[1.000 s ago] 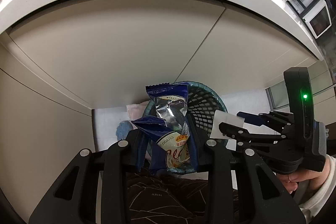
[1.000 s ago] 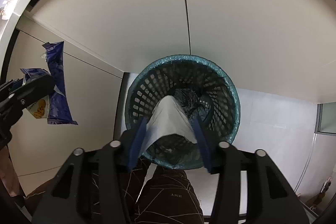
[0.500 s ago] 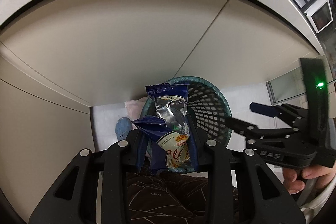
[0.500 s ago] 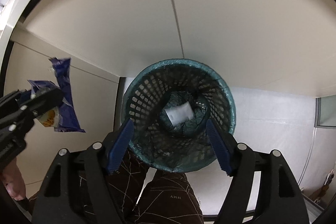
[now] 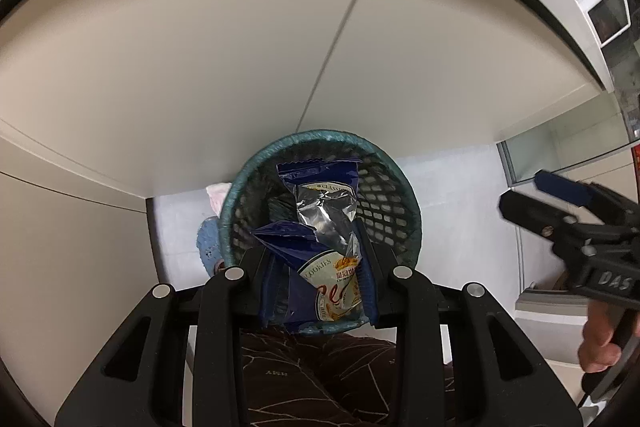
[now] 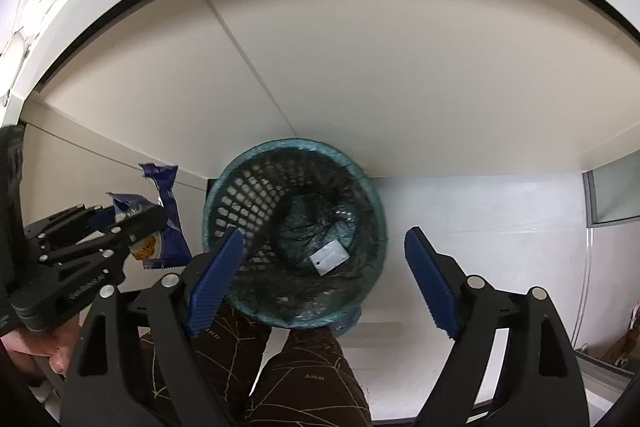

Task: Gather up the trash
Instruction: 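Open the right gripper over the wastebasket while the left gripper lowers the wrapper into it, then open the left gripper to drop the wrapper and raise both tools to the counter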

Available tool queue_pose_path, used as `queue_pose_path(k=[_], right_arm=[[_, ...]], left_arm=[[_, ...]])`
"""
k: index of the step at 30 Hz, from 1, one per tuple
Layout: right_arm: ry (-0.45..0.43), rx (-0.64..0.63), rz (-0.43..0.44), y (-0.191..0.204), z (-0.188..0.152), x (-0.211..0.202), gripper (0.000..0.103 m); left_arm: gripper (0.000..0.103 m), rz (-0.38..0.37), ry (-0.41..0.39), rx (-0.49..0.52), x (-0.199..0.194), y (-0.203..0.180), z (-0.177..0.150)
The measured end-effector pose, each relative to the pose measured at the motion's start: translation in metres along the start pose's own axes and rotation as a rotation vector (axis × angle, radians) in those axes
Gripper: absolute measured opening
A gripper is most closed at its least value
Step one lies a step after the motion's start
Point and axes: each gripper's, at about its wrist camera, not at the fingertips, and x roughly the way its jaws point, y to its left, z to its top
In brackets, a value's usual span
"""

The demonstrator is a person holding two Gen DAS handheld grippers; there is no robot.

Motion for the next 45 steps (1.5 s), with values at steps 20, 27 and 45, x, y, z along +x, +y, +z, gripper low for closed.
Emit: queue_pose_path(k=[20, 27, 45], right_arm=[[-0.040, 0.020, -0.021, -0.032, -0.003, -0.013, 0.085], [-0.047, 0.021, -0.014, -0.032, 0.000, -0.016, 0.085], [-0.251, -0.027, -0.006, -0.018, 0.053, -0.105, 0.088]], left_arm=[[0.054, 0.014, 0.037, 0.004, 0.034, -0.032, -0.002], [0.082, 0.038, -0.010, 0.010, 0.022, -0.032, 0.000], [0.097, 0.072, -0.264, 0.048, -0.120, -0.027, 0.049]])
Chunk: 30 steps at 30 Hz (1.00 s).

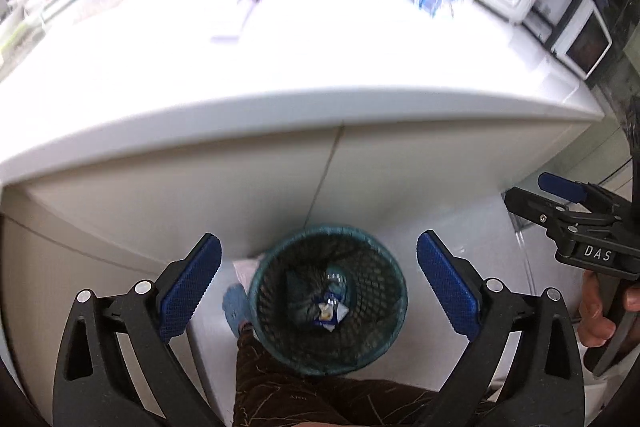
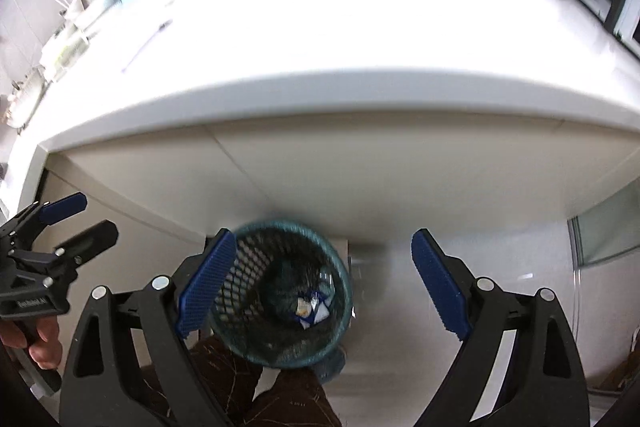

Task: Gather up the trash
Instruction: 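Open the left gripper to drop the wrapper and raise both tools to the counter, then grasp the purple tube with the left gripper while the right gripper grasps the milk carton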

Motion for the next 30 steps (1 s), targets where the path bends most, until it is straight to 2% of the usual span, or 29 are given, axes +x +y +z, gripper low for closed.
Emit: queue_pose_path(k=[8, 15, 22, 30], right_arm=[[-0.118, -0.020, -0.014, 0.012, 0.047, -0.033, 0.093], [-0.191, -0.029, -0.034, 0.016, 0.094, -0.060, 0.095], [-0.195, -0.053, -0.056, 0.015, 0.136, -0.060, 0.095], [-0.139, -0.093, -0.074, 0.012, 0.187, -0.033, 0.095]], left_arm=[[0.097, 0.020, -0.121, -0.040, -0.051, 0.012, 0.056], [0.097, 0.042, -0.170, -0.041, -0.079, 0.015, 0.100], [0.097, 0.044, -0.151, -0.046, -0.073, 0.023, 0.125], [0.097, 0.070, -0.097, -0.045, -0.051, 0.038, 0.155]])
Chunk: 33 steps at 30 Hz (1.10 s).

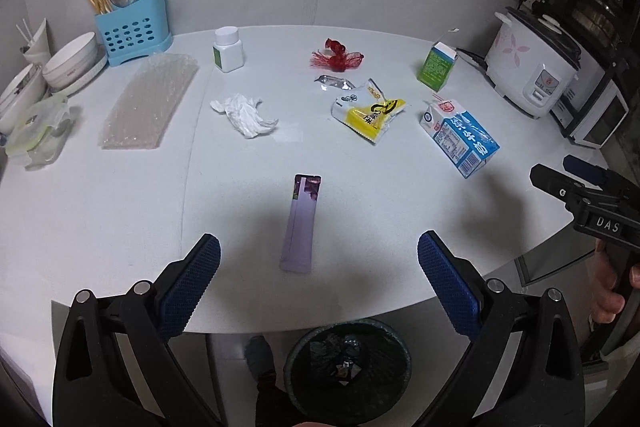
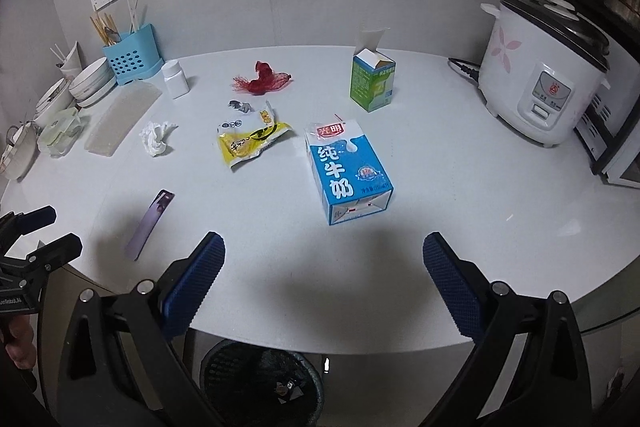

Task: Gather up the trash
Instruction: 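Grasp the purple tube with the left gripper while the right gripper grasps the milk carton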

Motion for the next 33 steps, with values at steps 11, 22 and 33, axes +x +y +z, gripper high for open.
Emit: queue_pose_path(k=[11, 22, 33], right_arm=[[0.171, -0.029, 0.007, -0.006, 0.063, 0.073, 0.095], [0.328, -0.032, -0.003, -0.007, 0.093, 0.135, 0.095], [0.398, 0.007, -0.010, -0.011, 0.099, 0.159, 0.079]], left_arm=[[0.096, 0.024, 0.123, 0.035, 0.053, 0.009, 0.032], [0.092, 0.020, 0.267, 0.043, 0.100, 0.017, 0.038], [0.082, 0.016, 0.363, 0.053, 0.124, 0.015, 0.046]])
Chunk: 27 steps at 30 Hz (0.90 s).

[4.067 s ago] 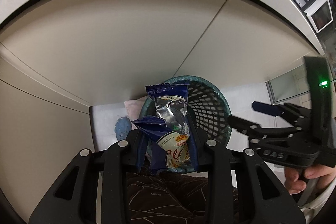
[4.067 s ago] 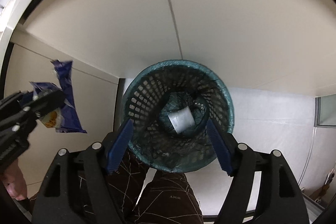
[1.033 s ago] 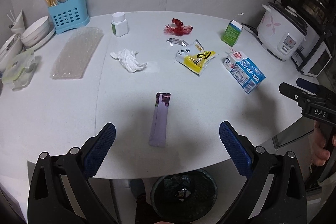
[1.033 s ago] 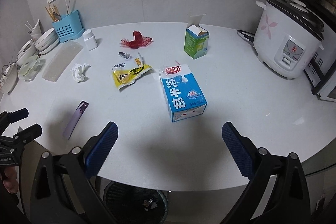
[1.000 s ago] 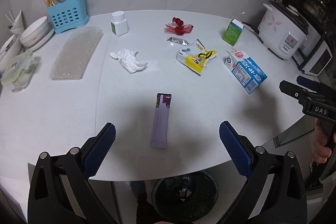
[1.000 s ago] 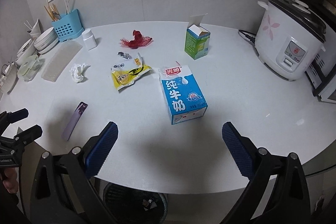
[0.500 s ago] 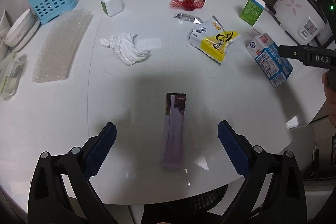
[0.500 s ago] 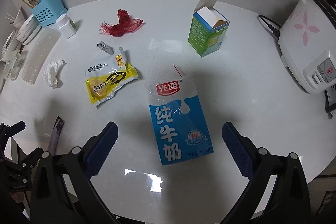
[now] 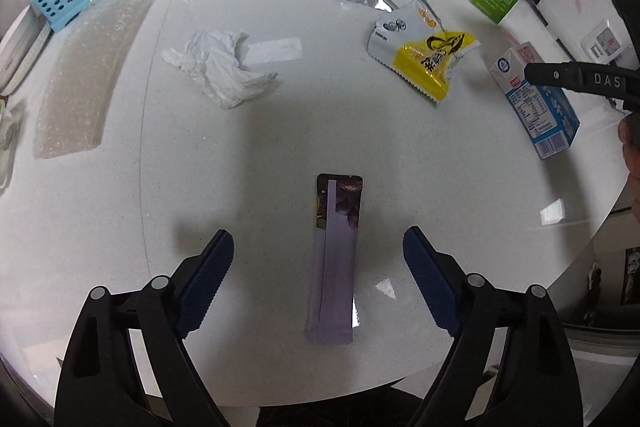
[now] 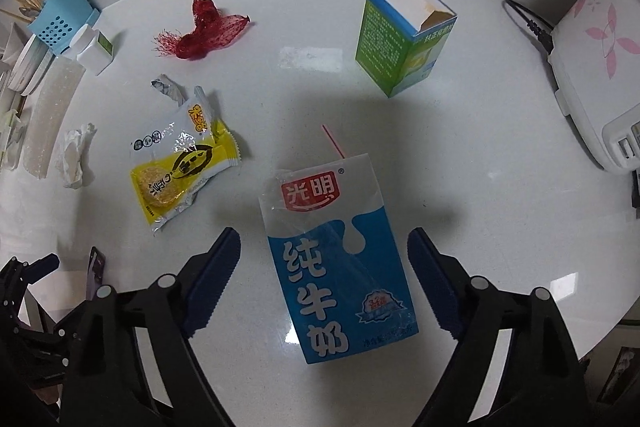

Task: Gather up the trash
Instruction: 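Grasp the purple tube with the left gripper while the right gripper grasps the milk carton, then lift the purple tube and milk carton and carry them toward the wastebasket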

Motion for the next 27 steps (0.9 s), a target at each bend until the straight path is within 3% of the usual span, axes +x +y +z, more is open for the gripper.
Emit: queue_pose_path(k=[3, 8, 11, 13, 27], right_arm=[[0.015, 0.004, -0.009, 0.000, 0.000, 0.003, 0.075], [0.039, 0.023, -0.019, -0.001, 0.000, 0.009, 0.067], [0.036, 0.033, -0.026, 0.000, 0.000, 0.010, 0.067], [0.036, 0.045, -0.035, 0.001, 0.000, 0.009, 0.066], [-0.014, 0.171, -0.086, 0.003, -0.008, -0.003, 0.065]], left_arm=[[0.078, -0.004, 0.033, 0.004, 0.005, -0.003, 0.000], [0.061, -0.006, 0.084, -0.012, 0.013, -0.002, -0.001], [0.043, 0.003, 0.089, -0.008, 0.012, -0.003, -0.001], [0.020, -0.006, 0.106, -0.003, 0.012, -0.004, 0.002], [0.014, -0.056, 0.096, 0.082, 0.007, 0.014, 0.021]])
